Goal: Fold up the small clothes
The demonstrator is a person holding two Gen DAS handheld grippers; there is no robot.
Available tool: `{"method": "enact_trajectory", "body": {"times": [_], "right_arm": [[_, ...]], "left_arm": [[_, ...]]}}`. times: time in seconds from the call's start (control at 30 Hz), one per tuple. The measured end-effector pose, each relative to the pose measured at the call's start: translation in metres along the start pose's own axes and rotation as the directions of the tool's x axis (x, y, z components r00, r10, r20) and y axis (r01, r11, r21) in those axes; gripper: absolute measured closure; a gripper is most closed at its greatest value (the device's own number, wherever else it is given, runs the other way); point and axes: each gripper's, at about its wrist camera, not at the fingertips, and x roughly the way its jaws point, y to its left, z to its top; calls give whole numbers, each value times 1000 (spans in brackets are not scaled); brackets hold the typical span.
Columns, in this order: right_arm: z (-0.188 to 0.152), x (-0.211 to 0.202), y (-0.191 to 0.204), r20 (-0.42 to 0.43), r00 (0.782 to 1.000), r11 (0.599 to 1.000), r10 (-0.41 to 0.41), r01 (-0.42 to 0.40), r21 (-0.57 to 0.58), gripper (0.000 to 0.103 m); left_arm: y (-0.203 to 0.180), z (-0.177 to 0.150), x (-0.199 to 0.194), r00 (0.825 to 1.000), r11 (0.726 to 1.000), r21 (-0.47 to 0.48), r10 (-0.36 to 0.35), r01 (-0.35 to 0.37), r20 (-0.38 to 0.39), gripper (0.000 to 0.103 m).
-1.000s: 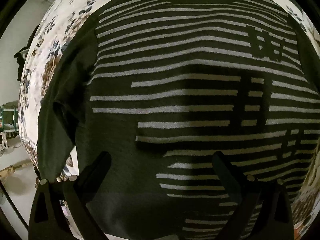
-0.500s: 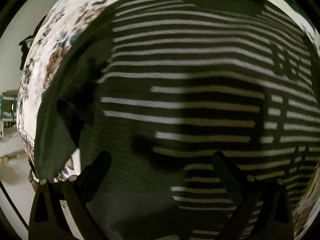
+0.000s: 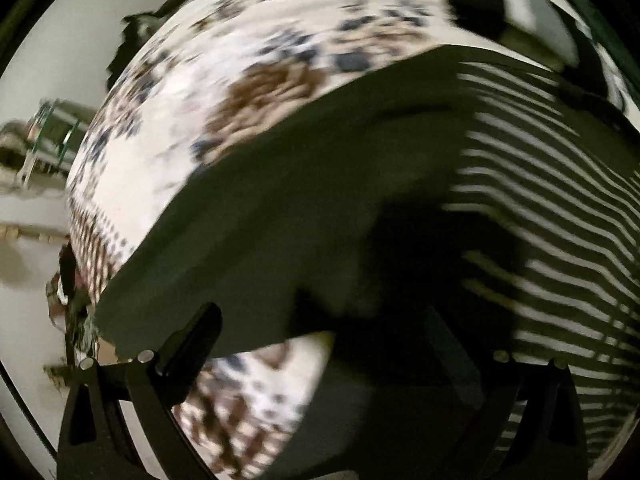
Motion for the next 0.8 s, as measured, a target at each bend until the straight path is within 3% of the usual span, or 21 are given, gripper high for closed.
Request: {"method": "enact_trajectory", "body": {"times": [0.1,0.2,0.3,0.43,0.5,0.53,0.6,0.63,0.67,0.7,0.8], "right_arm": [[-46,55,115,-69,998,979,13,-26,-203,95],[-101,81,213,-60,998,921,-7,-17,-390,95],[-140,89,271,-57,998,875,-6,-22,-484,95],[-179,82,312,-74,997,829,-31,-16,-559,95],[-191,86,314,-162,985,794,-64,-48,-607,91],[-191,72,302,-219,974,799,-47,-95,-594,89],[-184,63,273,-362,929,842,77,-256,-476,72],[-179,54,256,-399,907,861,131,-304,-409,65],[-172,43,232,-422,887,884,186,-339,-323,51],[-166,33,206,-416,885,907,211,-336,-255,42],[-157,8,140,-381,906,959,184,-250,-131,41]], "left_arm": [[33,-8,10,1000,999,-44,6,-6,-11,0],[60,-17,17,1000,998,-60,22,-23,-7,0],[82,-22,25,999,995,-88,35,-36,-12,0],[110,-20,38,999,989,-141,29,-35,-41,0],[123,-17,40,999,985,-168,24,-30,-41,0],[127,-15,40,999,984,-178,21,-27,-37,0],[135,-11,38,1000,982,-189,6,-10,-24,0],[137,-8,37,1000,982,-190,-2,-2,-21,0],[138,-5,36,1000,982,-188,-12,9,-16,0],[137,-2,35,1000,983,-182,-25,22,-13,0],[132,9,31,998,985,-163,-65,64,0,0]]}}
